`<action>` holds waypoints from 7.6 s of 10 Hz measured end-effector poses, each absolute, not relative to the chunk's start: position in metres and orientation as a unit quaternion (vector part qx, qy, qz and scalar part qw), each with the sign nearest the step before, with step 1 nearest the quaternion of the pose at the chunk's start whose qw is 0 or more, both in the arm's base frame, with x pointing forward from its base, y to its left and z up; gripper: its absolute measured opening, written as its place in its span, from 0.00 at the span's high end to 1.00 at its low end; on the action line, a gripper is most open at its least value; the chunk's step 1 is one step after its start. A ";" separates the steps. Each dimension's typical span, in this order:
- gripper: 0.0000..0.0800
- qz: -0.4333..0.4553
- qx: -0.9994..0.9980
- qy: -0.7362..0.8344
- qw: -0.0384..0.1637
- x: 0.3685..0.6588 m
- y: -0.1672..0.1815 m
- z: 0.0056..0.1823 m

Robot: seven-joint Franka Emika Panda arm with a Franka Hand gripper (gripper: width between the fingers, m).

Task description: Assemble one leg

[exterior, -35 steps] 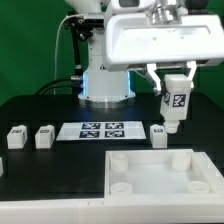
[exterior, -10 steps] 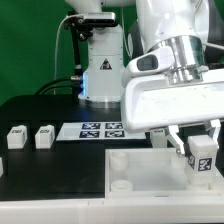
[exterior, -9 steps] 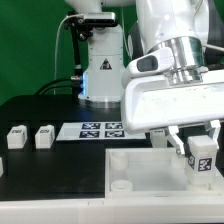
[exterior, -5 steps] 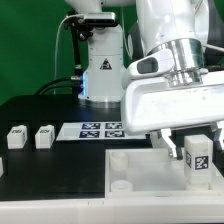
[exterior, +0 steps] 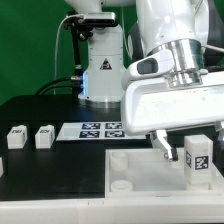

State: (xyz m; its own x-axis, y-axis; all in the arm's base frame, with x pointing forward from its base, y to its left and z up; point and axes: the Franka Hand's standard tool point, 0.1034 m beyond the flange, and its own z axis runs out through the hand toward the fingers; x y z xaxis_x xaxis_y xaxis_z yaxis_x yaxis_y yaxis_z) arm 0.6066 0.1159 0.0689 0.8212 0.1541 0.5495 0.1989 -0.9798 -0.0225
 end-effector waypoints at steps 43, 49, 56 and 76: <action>0.19 0.018 -0.978 0.193 0.081 0.622 0.122 0.072; 0.51 -0.019 -0.994 0.064 0.082 0.630 0.112 0.072; 0.63 0.038 -0.848 0.519 0.105 0.628 0.107 0.069; 0.64 -0.010 -0.990 0.107 0.087 0.629 0.109 0.070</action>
Offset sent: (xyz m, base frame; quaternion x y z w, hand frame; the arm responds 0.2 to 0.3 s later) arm 0.0005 -0.0133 0.0441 -0.0205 -0.0588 0.0088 0.9980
